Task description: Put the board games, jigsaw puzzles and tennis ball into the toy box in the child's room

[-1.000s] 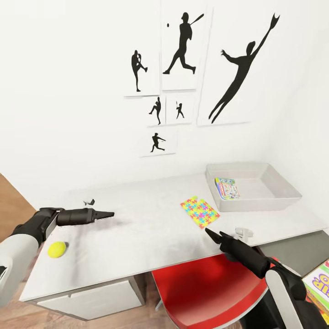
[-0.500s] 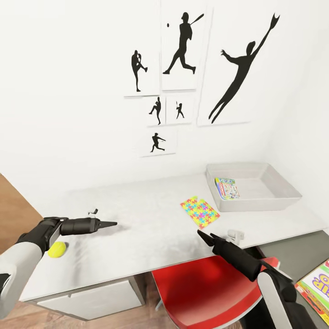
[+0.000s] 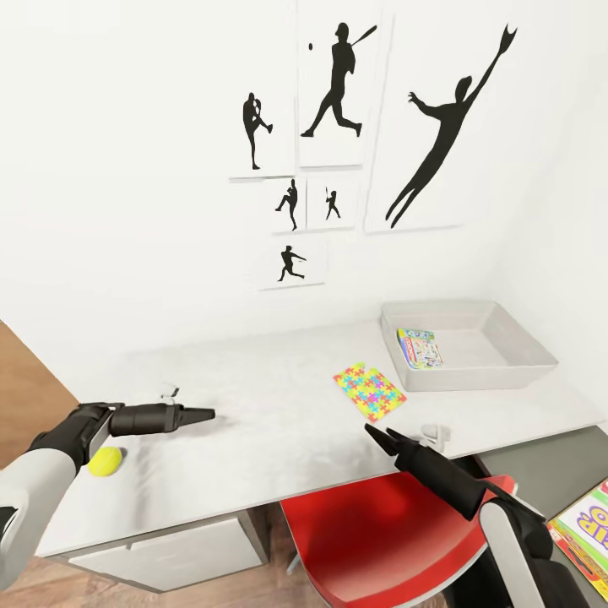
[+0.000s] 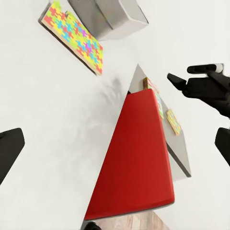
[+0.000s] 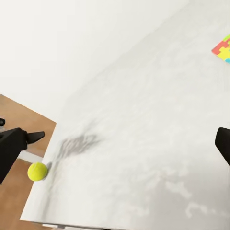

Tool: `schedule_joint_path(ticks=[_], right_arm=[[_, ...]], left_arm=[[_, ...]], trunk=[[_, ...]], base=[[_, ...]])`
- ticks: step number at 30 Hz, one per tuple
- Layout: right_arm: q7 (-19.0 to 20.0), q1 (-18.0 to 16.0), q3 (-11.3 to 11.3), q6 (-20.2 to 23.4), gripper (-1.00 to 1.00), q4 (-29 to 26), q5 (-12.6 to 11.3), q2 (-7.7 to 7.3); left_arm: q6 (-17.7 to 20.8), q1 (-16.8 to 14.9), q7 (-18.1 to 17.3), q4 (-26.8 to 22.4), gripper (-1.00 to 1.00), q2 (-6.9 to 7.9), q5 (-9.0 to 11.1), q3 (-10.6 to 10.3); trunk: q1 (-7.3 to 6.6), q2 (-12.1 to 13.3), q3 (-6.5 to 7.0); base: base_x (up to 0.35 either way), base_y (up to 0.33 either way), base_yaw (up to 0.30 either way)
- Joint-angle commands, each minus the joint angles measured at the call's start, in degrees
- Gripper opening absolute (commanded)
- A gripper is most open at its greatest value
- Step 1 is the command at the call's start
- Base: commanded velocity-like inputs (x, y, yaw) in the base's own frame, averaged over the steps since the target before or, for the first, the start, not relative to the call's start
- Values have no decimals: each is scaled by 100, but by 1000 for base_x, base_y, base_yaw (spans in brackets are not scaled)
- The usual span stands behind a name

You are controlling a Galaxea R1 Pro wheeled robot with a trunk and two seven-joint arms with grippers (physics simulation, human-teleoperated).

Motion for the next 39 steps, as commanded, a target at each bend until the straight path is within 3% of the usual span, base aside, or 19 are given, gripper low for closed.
schedule_joint_path(ticks=[1,9,10,17,39], right_arm=[[37,-6,-11,45,100,-3,-35,-1],[294,-5,-50,47,100,-3,-44,-8],[1289,-6,-68,47,100,-1,-45,-9],[1345,-12,-251,47,100,-2,-53,-4],[1352,-12,-278,39,100,3,-47,-3]], left_arm=[[27,-3,-23,0,100,1,-4,7],[-230,-2,-23,0,100,3,9,8],[-713,-2,-23,0,100,3,9,8],[-713,5,-23,0,100,10,13,19],[-713,15,-23,0,100,11,21,25]], trunk=[[3,-10,-10],[3,-10,-10],[3,-10,-10],[3,-10,-10],[3,-10,-10]], base=[[0,0,0],[0,0,0],[0,0,0],[0,0,0],[-29,6,0]])
